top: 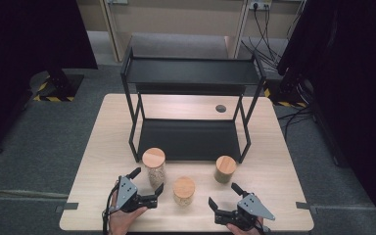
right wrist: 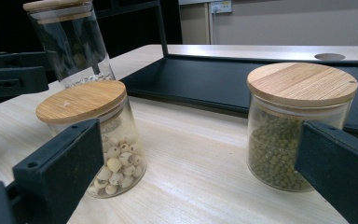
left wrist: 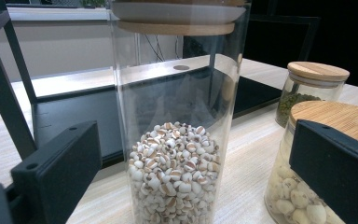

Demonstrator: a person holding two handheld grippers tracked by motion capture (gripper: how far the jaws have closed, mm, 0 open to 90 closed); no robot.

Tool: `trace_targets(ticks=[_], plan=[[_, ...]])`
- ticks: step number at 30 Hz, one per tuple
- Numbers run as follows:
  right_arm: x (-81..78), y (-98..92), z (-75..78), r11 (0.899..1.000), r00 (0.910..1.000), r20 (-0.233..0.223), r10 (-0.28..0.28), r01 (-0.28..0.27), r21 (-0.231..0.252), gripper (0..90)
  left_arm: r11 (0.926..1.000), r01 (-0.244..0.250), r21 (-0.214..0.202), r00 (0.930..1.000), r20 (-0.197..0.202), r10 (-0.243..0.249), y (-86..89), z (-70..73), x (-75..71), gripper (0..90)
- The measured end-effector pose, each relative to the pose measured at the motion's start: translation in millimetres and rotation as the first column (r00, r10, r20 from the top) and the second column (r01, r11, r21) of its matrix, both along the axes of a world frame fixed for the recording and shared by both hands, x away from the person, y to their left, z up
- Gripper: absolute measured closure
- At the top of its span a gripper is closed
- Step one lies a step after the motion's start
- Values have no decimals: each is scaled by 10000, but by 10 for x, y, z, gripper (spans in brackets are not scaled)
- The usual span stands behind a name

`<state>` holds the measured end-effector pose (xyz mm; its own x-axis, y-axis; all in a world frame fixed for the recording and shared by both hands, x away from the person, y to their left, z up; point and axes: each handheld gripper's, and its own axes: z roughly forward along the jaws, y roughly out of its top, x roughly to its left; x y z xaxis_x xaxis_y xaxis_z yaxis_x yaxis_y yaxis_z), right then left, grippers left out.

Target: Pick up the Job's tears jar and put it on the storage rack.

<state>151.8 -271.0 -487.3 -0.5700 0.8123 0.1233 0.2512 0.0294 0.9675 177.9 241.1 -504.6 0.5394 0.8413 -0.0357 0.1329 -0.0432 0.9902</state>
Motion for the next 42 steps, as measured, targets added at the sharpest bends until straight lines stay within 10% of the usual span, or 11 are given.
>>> trace_targets(ticks=[42], plan=[[-2, 7, -2, 9994, 9997, -34, 257, -256, 242, 18, 9998, -202, -93, 9998, -12, 202, -28, 20, 58, 24]])
